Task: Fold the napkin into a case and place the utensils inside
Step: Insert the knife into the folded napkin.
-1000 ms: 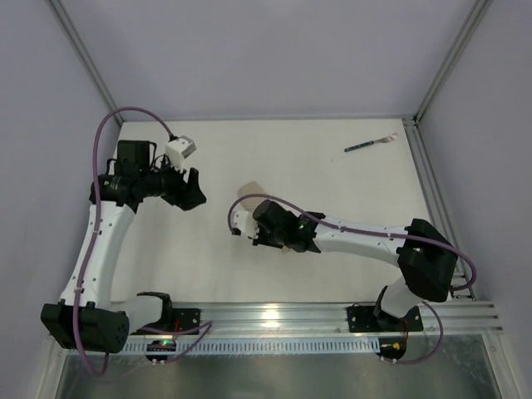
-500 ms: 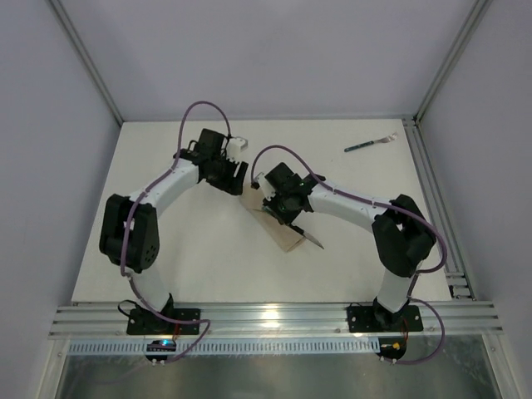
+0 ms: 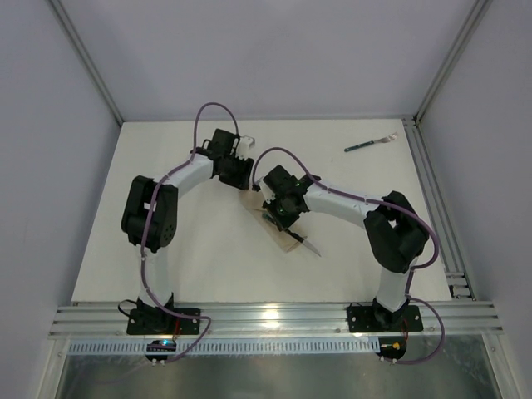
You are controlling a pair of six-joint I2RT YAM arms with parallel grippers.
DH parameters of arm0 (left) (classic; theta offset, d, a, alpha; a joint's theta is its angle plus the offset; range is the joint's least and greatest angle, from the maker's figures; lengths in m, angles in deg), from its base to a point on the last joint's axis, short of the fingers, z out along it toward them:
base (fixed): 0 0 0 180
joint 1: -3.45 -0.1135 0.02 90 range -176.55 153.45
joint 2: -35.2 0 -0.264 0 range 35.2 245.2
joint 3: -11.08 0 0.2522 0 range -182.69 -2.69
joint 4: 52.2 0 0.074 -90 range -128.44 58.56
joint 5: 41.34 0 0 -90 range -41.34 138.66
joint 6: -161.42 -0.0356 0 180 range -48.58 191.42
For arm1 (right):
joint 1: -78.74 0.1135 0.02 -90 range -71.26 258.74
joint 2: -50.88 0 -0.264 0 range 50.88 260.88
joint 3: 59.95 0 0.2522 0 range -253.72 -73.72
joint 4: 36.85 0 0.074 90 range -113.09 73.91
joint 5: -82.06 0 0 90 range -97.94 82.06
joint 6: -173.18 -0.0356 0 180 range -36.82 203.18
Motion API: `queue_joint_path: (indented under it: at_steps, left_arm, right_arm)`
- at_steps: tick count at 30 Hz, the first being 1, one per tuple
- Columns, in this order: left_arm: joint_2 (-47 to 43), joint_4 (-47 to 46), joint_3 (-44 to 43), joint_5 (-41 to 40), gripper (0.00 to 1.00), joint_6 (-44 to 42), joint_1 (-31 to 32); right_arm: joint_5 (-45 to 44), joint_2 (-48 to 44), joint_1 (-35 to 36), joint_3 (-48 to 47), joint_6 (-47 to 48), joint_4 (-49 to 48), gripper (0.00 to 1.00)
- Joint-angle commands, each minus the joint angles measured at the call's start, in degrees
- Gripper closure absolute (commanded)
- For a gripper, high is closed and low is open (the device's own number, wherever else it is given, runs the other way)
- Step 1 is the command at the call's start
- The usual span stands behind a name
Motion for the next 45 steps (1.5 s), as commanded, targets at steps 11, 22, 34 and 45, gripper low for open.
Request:
queue_joint_path:
  at_steps: [11,22,34,45]
  left_arm:
    - [-0.44,-2.46,1.84,0.32,0.75,0.43,0.45]
    - [-0.26,-3.08,2.81,1.29,0.84,0.08,0.45]
    - [-0.53,-3.61,3.07,1.64,0.85,0.08,0.45]
    - [-0.61,-3.96,3.87,1.73,0.85,0.08,0.45]
  right_arm:
    - [0.1,2.79,-0.13,-1.53,-5.44,-2.3,0.96]
    - [-1.66,7.61,1.01,-7.41,-5.63,-3.44,0.96]
    - [-2.98,13.16,1.1,-15.41,-6.06,-3.44,0.96]
    - [-5.53,15.0,1.28,-17.43,-8.35,-6.78,0.79]
